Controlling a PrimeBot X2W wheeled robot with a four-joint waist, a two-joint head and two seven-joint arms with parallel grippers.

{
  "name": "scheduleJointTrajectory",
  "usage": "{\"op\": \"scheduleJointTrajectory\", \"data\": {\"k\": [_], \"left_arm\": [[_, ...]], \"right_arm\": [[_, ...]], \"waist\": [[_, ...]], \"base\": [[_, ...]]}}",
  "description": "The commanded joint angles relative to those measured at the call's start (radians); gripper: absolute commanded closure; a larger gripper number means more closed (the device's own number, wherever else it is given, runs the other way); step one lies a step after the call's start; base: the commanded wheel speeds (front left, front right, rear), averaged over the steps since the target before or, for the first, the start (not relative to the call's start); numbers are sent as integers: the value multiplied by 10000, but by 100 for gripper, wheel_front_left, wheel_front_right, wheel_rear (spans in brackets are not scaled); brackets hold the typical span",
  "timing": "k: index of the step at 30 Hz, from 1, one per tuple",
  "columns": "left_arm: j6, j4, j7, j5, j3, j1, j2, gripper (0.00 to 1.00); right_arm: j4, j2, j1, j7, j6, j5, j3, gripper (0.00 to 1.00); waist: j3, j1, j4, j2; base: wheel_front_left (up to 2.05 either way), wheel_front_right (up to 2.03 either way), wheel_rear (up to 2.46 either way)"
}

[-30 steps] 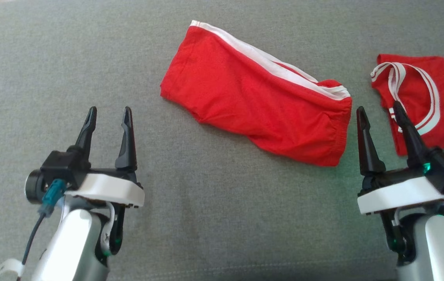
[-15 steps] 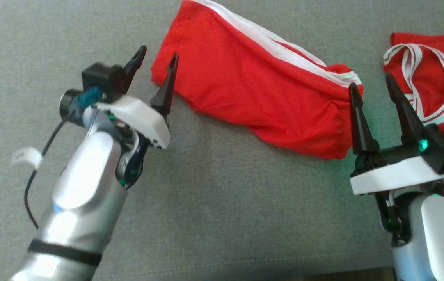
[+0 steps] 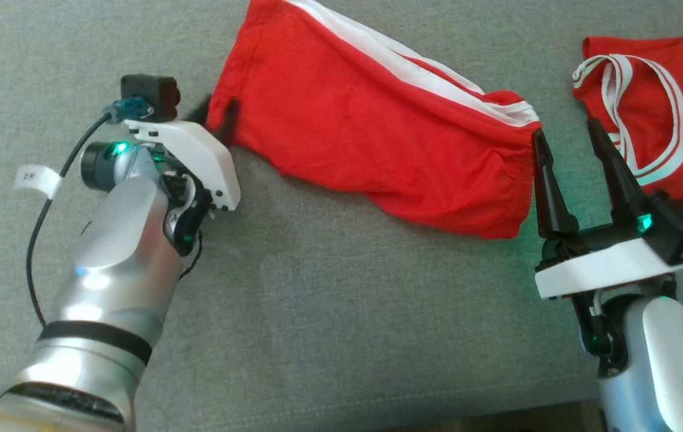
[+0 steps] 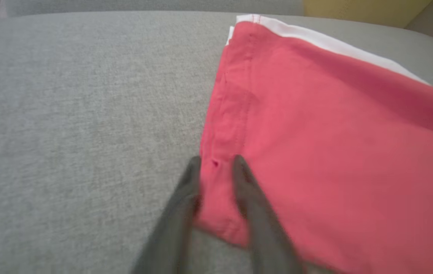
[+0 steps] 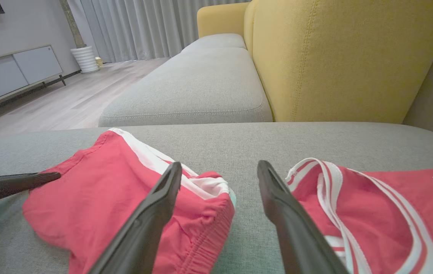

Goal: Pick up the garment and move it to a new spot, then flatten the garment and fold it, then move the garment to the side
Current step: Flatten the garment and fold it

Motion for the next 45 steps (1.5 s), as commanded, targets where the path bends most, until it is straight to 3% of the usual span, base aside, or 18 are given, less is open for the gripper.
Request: {"op": "scheduleJointTrajectory", "data": {"k": [1, 9, 16, 24, 32, 33, 34, 35, 40, 45], "left_arm": [[-70, 140, 28, -27, 36, -74, 125, 100], [57, 327, -1135, 71, -40, 302, 341, 100], [491, -835, -2002, -513, 576, 2158, 612, 100], [1334, -3412, -1824, -893, 815, 4742, 787, 100], [1963, -5306, -1219, -827, 762, 5870, 1174, 100], [2022, -5447, -1100, -815, 743, 5955, 1229, 85], [2071, -5582, -1002, -820, 734, 6028, 1267, 54], [2110, -5734, -975, -807, 731, 6079, 1306, 0], [2342, -6634, -1351, -621, 789, 6253, 1429, 0], [2848, -7770, -2055, 45, 950, 6411, 1589, 0]], "right_arm": [[-286, -20, -121, -79, -9, 88, 190, 0], [-203, -20, -25, -8, -9, 165, 145, 0], [-116, -20, 395, 72, -9, 251, -31, 0], [-186, -20, 1008, 242, -9, 312, -282, 0], [-337, -20, 1360, 388, -9, 382, -495, 0], [-351, -20, 1395, 408, -9, 399, -505, 0], [-363, -20, 1422, 427, -9, 412, -514, 0], [-375, -20, 1442, 444, -9, 425, -513, 0], [-503, -20, 1455, 467, -9, 354, -428, 0], [-721, -20, 1458, 560, -9, 126, -381, 0]], "waist": [[-18, 0, 15, 0], [-287, 0, 116, 0], [-881, 0, 419, 0], [-1463, 0, 722, 0], [-1643, 0, 860, 0], [-1664, 0, 865, 0], [-1685, 0, 867, 0], [-1704, 0, 864, 0], [-1888, 0, 814, 0], [-2156, 0, 801, 0]], "base": [[0, 0, 0], [0, 0, 0], [0, 0, 0], [0, 0, 0], [0, 0, 0], [0, 0, 0], [0, 0, 0], [0, 0, 0], [0, 0, 0], [0, 0, 0]]}}
